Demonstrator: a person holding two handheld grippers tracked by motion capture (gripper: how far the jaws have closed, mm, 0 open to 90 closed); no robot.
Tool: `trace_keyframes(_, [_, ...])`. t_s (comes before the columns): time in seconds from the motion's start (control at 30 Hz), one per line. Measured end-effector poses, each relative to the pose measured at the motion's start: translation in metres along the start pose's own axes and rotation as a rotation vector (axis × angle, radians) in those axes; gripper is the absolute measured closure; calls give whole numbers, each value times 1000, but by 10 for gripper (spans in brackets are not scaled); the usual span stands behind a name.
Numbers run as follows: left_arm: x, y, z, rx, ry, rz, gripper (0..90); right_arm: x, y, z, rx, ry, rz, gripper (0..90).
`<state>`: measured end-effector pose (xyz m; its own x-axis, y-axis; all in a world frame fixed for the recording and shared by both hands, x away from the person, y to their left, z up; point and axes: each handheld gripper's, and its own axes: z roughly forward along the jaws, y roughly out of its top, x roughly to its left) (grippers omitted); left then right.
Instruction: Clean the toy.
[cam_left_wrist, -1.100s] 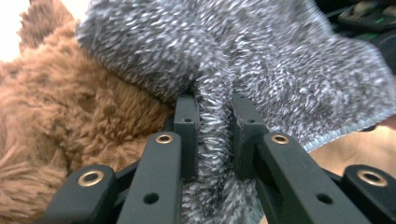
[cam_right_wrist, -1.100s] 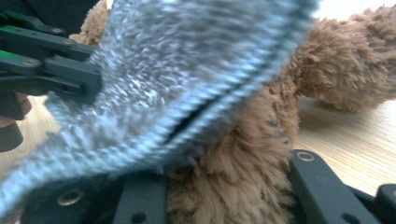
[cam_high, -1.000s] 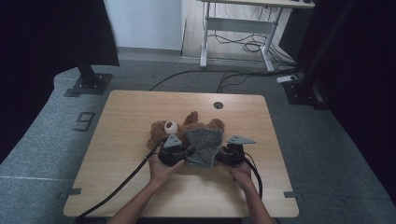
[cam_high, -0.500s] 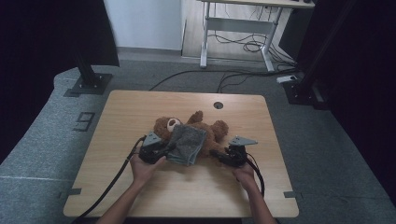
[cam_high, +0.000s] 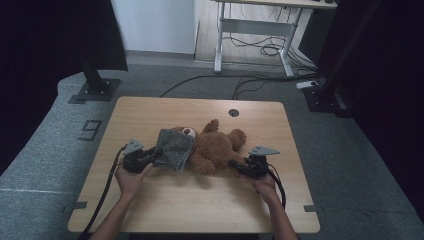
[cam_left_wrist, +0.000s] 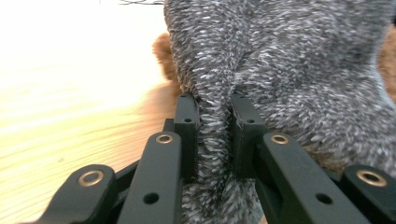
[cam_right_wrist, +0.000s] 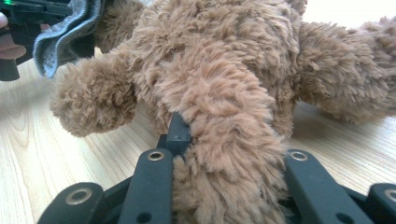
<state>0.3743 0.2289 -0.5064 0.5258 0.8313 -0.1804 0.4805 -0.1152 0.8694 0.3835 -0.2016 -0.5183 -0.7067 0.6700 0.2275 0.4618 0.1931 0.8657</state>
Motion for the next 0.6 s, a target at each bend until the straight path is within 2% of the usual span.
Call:
trace_keyframes(0.03, [0,0,0,-2,-5,-1,758,0,0,0,0,2,1,675])
trace_keyframes(0.13, [-11,3,1,-22,-56,11,757,0,0,1,-5,1,-4,676])
trace_keyframes(0.2, [-26,10,4,-39,-110,20,756,0,0,2,-8,0,-2,676])
trace_keyframes(0.3, [-54,24,15,-50,-174,68,756,0,0,3,-9,0,-1,676])
trace_keyframes(0.47, [-85,39,34,-41,-271,85,756,1,1,3,-7,-1,0,676])
trace_keyframes(0.6, [-111,43,48,-12,-321,127,756,0,0,3,-7,2,2,675])
